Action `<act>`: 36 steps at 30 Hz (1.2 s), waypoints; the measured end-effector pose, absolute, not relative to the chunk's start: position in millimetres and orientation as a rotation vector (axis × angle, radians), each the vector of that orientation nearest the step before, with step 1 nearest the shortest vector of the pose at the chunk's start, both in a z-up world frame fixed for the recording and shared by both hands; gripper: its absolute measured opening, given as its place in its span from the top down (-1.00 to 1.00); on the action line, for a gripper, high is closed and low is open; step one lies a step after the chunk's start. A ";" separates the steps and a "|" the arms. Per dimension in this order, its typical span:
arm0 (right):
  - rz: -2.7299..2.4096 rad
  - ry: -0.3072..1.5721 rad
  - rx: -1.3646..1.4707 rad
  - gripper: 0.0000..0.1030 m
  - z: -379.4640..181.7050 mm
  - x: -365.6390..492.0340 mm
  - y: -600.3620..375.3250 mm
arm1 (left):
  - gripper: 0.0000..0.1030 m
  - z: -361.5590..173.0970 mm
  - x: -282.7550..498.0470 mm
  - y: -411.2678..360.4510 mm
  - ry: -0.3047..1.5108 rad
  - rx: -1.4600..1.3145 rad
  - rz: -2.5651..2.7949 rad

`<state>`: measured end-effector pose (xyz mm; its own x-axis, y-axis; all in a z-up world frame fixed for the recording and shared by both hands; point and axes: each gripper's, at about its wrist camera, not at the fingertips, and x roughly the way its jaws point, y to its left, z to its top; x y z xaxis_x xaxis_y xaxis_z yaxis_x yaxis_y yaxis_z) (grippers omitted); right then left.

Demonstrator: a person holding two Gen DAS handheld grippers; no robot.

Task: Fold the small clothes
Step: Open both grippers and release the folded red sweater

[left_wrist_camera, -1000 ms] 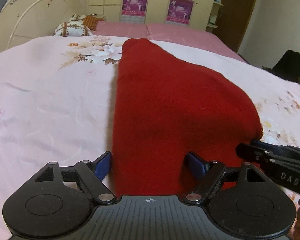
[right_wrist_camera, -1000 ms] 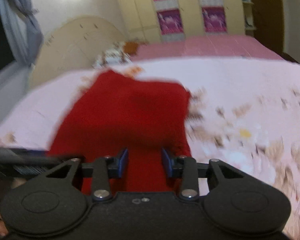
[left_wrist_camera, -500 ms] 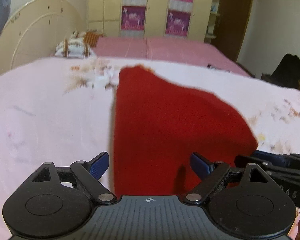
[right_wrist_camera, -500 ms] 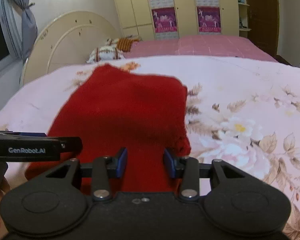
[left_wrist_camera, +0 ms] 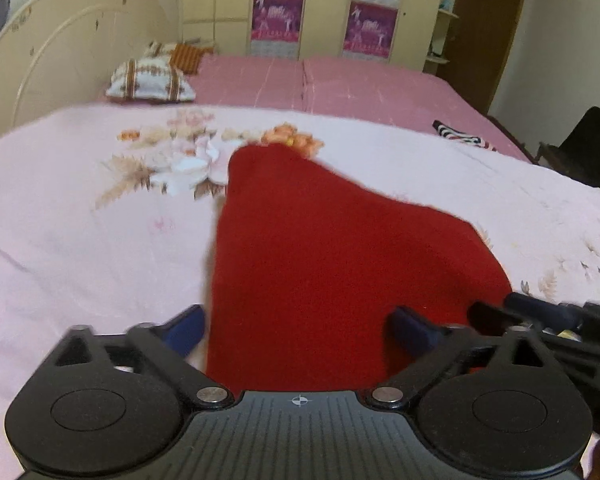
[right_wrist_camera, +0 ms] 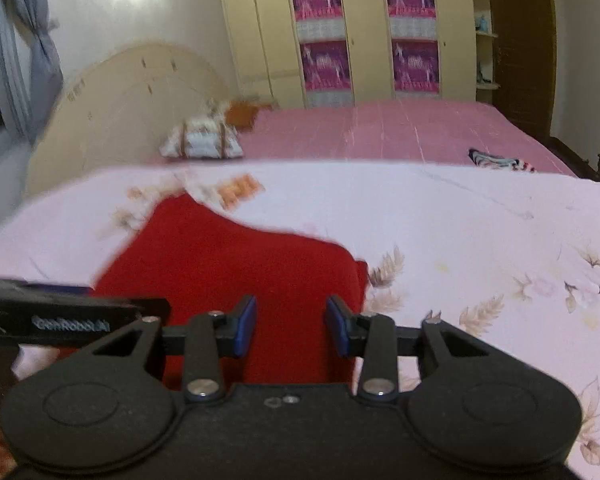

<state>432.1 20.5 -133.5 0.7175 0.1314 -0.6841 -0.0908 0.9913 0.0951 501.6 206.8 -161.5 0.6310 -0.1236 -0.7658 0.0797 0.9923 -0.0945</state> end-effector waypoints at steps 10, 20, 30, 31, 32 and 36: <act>0.140 0.726 0.139 -0.02 -123.5 421.4 9.9 | -1.00 -164.6 502.6 205.2 0.884 -0.051 -0.093; 0.117 0.794 0.219 -0.67 -117.1 400.9 3.1 | -1.00 -152.9 490.3 197.4 0.903 -0.025 -0.017; 0.025 0.943 0.066 -0.98 -123.9 381.1 20.4 | -1.00 -141.6 467.8 195.4 0.885 0.014 0.037; 0.028 0.966 0.054 -0.98 -126.4 379.9 22.1 | -1.00 -139.1 464.6 193.8 0.886 0.037 0.036; 0.038 0.976 0.048 -0.98 -127.5 377.4 23.5 | -1.00 -135.8 461.7 192.7 0.885 0.054 0.036; 0.043 0.962 0.026 -0.98 -119.8 362.6 29.1 | -1.00 -123.1 447.6 194.1 0.924 0.063 -0.007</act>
